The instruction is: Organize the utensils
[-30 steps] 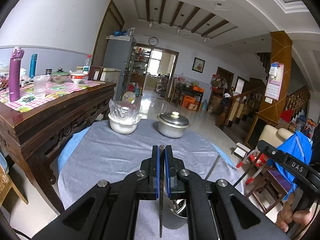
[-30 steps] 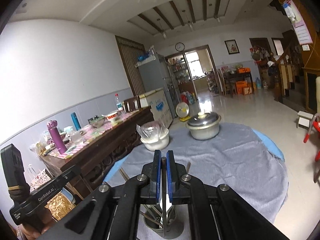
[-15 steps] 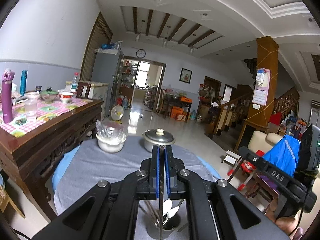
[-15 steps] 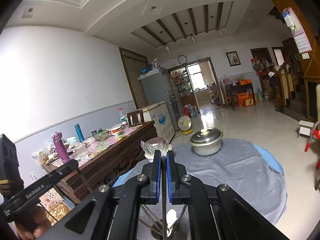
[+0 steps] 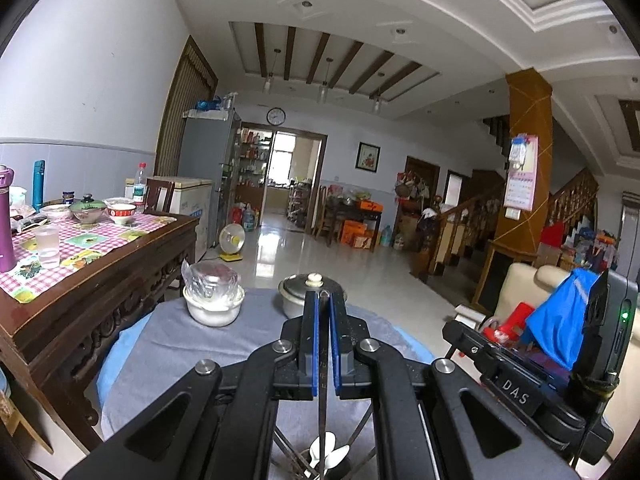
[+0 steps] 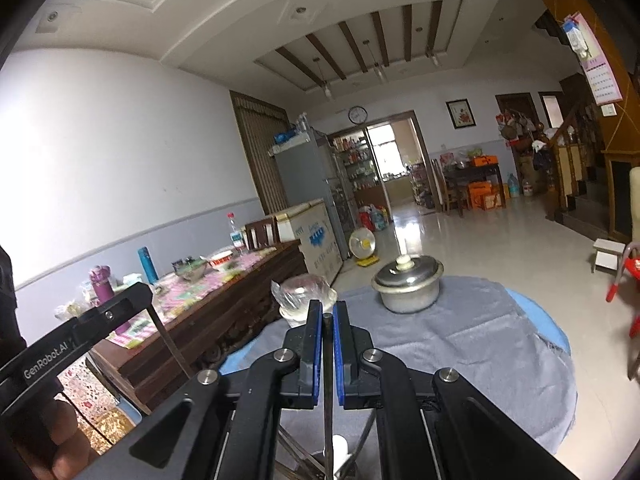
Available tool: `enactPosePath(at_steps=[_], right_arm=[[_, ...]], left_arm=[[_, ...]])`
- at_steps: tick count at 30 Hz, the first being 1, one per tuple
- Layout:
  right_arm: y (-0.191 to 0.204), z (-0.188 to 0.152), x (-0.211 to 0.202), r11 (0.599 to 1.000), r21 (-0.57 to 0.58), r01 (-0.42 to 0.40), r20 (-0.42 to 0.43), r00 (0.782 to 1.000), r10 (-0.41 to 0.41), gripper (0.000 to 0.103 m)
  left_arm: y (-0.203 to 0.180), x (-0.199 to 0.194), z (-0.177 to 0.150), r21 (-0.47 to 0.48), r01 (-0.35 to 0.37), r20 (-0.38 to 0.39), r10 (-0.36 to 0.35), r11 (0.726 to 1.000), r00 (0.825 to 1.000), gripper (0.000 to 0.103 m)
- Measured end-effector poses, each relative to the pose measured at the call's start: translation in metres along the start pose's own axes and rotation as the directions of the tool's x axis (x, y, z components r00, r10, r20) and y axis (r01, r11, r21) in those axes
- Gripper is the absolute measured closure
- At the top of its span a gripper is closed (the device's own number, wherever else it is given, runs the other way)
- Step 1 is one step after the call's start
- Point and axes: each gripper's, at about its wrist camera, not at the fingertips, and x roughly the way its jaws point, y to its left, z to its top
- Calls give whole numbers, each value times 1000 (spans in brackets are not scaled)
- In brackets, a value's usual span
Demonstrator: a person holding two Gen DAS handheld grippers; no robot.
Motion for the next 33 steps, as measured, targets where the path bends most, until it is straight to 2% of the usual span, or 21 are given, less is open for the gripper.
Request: enactPosePath(at_steps=[6,25,27,28,29,31,32,33], right_arm=[[-14,-24,25,1000,30,6,-99,995,-3,97],[-6,-57,47,999,29,-35,-206,978,40,96],[-5,-59,52,997,51,-54,-228,972,64,95],[-6,-60,54,996,64,-56,-241,968,70,95],[-7,-61,55,996,75,-56,-249,966,73,93],[-12,-60,51,992,112,-66,-243,966,92,80],[-14,-59,47,989,125,-74,-230,968,101,70],[-15,-59,41,989,130,-74,-219,971,102,57]], left_arm=[[-2,23,-20,10,-39,-61,40,999,997,98],[8,50,-48,3,-87,-178,86,996,980,96],[7,50,-48,15,-92,-190,93,996,977,79],[7,49,-47,19,-95,-193,97,995,976,56],[8,45,-47,23,-107,-190,110,994,976,40],[10,33,-45,39,-136,-152,140,990,978,38],[10,28,-44,60,-154,-141,161,986,977,35],[11,23,-44,84,-180,-139,190,980,972,32]])
